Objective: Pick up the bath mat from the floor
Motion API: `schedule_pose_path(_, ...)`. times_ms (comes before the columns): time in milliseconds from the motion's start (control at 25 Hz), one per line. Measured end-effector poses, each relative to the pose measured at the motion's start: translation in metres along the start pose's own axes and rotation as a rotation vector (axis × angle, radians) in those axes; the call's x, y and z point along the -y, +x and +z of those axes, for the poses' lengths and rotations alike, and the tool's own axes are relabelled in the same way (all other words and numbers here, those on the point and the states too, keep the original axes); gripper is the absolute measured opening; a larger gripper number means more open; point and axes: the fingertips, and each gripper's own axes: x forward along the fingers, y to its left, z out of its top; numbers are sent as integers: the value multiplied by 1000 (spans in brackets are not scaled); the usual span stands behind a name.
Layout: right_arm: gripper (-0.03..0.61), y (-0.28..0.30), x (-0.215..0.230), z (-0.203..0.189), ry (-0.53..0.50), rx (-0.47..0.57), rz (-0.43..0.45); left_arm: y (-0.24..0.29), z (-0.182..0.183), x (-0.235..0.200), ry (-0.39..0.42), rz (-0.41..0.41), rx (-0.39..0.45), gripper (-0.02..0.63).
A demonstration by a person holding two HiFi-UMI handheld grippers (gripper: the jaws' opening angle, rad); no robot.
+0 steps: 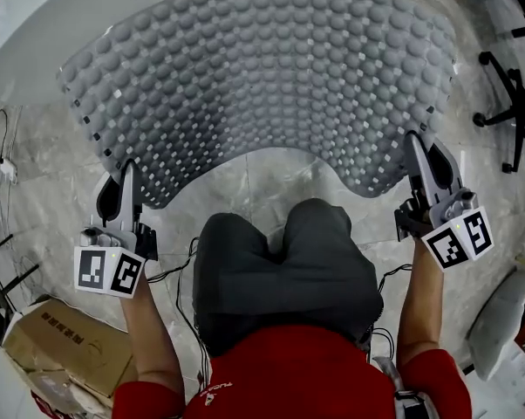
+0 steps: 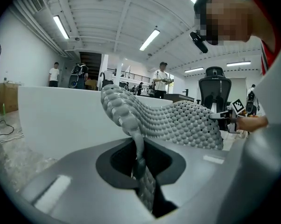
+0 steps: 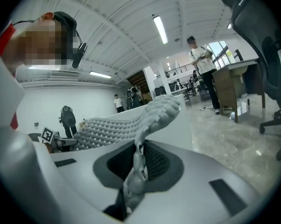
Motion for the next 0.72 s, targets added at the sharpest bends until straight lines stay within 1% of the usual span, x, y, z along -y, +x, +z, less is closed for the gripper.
schedule_pose_path(360, 41, -2, 2, 1, 17, 33, -19, -2, 1, 3, -10, 8, 13, 40)
schedule_pose_path(520, 41, -2, 0, 1, 15, 27, -9, -3, 0, 5, -13, 11, 12, 40)
schedule_pose_path(720, 41, -2, -4, 5, 37, 36, 8, -7, 8, 2, -3, 23, 5, 40)
